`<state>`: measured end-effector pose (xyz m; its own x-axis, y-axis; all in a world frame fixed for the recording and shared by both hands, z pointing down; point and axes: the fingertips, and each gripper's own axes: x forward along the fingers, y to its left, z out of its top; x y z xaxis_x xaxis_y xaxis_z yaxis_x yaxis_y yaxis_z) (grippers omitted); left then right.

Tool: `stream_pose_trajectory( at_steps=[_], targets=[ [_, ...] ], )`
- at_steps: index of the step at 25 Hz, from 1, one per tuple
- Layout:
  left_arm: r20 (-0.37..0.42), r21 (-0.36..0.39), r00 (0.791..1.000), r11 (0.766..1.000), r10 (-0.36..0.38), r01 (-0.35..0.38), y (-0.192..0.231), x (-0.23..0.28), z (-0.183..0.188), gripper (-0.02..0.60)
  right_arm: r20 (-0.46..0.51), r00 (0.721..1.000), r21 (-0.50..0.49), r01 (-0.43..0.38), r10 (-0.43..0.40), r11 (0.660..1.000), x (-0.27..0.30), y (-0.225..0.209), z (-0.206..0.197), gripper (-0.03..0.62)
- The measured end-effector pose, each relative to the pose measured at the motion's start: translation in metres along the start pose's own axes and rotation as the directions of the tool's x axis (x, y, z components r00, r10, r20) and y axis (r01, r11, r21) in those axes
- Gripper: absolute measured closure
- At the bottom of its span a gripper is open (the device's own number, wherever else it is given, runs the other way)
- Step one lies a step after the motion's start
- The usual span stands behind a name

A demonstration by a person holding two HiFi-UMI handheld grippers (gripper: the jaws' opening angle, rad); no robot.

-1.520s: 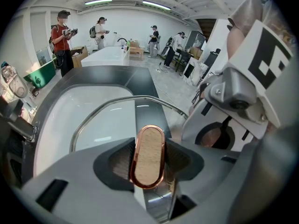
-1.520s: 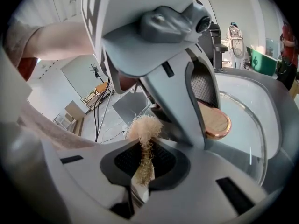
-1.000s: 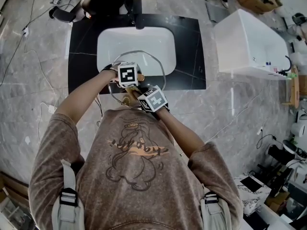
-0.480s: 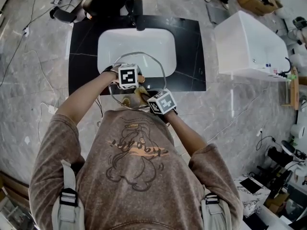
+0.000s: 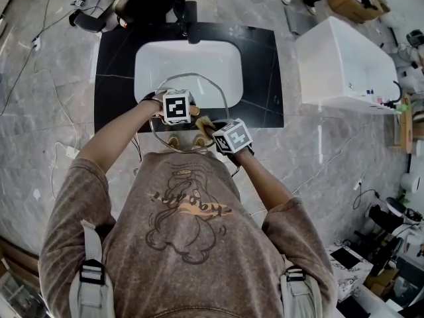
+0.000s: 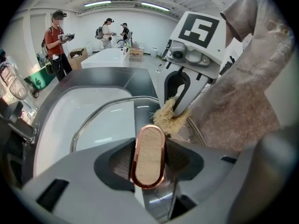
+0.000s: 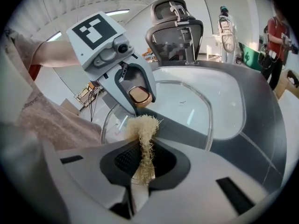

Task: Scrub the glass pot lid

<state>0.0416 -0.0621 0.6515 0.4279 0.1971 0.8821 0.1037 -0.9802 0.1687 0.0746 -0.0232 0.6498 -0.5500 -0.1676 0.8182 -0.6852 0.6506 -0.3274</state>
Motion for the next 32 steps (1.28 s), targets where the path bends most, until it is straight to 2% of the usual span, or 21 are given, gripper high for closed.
stream_pose_trajectory(
  at_steps=[2,20,24,27,32],
  targets=[
    [0.000,0.004,1.000,1.000,0.000,0.000,0.000,0.002,0.000,0.390,-0.007,1.000,-0.012,0.020,-0.020,1.000,-0.003,-0.010,0.002,0.546],
    [-0.008,0.011,1.000,1.000,0.007,-0.007,0.001,0.002,-0.001,0.390,-0.051,0.998,-0.102,0.033,-0.039,0.994,0.001,-0.038,0.029,0.545],
    [0.026,0.029,1.000,0.999,0.015,-0.015,0.002,0.001,0.008,0.391,-0.048,0.998,-0.118,0.036,-0.042,0.992,0.004,-0.044,0.040,0.545],
    [-0.008,0.016,1.000,1.000,0.015,-0.015,0.003,0.004,-0.002,0.391,-0.039,0.999,-0.119,0.030,-0.035,0.992,0.008,-0.049,0.051,0.546],
    [-0.014,0.016,1.000,1.000,0.015,-0.015,0.004,0.004,-0.002,0.391,-0.050,0.999,-0.160,0.004,-0.013,0.987,0.016,-0.053,0.066,0.546]
  ],
)
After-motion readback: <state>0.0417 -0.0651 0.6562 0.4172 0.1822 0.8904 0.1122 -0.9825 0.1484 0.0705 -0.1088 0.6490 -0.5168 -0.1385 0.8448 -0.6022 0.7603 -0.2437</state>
